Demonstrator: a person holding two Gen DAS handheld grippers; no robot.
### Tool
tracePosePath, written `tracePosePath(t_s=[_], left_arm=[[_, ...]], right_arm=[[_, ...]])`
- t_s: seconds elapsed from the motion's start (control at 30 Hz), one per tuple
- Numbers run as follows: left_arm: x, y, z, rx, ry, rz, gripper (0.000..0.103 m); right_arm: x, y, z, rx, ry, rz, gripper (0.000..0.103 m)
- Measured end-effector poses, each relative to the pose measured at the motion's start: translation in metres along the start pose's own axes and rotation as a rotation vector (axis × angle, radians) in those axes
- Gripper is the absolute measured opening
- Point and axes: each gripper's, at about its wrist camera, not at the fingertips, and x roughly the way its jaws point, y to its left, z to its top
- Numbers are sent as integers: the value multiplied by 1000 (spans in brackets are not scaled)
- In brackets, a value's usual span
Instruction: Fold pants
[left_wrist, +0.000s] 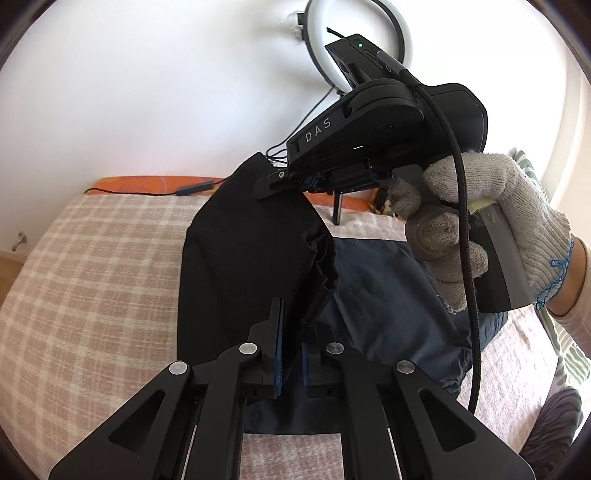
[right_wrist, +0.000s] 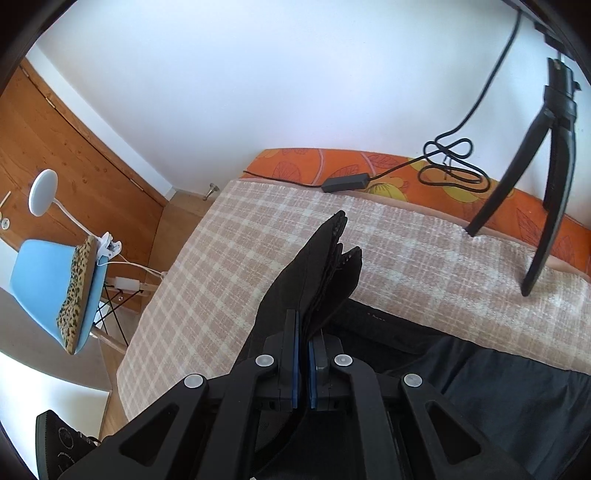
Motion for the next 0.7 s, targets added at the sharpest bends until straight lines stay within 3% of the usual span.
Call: tracePosePath(t_s=[0.4,0.7], left_arm=[[17,-88,16,41,86,-168,4],[48,-172,1,123,202,-261,4]], right_arm=[[-90,-83,-50,75,-64,-51,1],[-137,-158,-99,149,-77,-96,1]])
